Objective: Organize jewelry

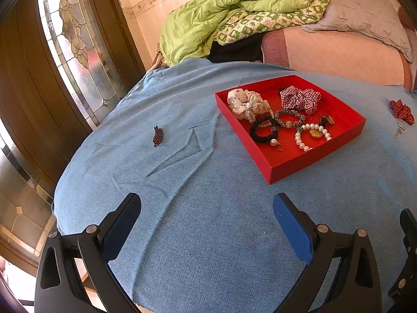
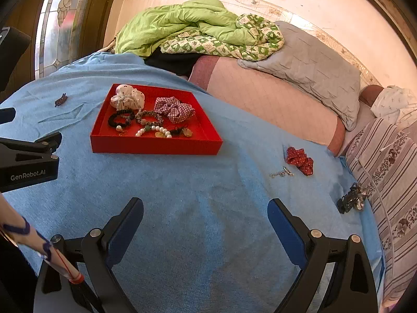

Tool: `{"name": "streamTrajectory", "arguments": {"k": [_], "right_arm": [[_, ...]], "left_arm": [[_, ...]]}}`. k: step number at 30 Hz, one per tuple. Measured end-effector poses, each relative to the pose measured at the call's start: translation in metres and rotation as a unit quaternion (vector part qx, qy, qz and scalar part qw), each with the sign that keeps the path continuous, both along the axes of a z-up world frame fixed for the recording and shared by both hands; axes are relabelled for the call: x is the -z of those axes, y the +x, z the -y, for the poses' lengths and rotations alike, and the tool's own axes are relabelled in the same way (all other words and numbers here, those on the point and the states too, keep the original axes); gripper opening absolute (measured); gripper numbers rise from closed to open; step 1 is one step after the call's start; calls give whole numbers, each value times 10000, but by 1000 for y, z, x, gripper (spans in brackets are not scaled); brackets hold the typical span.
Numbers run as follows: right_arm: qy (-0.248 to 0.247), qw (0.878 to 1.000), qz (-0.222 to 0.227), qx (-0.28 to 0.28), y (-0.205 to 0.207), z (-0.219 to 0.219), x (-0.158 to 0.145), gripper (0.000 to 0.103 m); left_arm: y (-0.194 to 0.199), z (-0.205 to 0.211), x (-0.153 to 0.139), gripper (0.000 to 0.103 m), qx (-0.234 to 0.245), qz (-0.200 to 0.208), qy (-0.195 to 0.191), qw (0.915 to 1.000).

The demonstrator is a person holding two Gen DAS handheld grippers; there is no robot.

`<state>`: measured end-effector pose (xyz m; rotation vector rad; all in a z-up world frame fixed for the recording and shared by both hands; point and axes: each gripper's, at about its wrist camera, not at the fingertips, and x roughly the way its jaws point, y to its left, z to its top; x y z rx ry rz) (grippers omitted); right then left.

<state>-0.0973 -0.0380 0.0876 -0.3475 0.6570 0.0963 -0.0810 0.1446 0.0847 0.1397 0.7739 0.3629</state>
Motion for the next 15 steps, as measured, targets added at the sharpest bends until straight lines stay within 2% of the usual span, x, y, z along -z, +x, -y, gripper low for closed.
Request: {"name": "streamTrajectory", "arguments": {"k": [15], "right_arm": [[-9,10000,-7,-6,2,0,1,98]], "left_arm": [[-1,-2,0,101,2,-15,10,10000]]}}
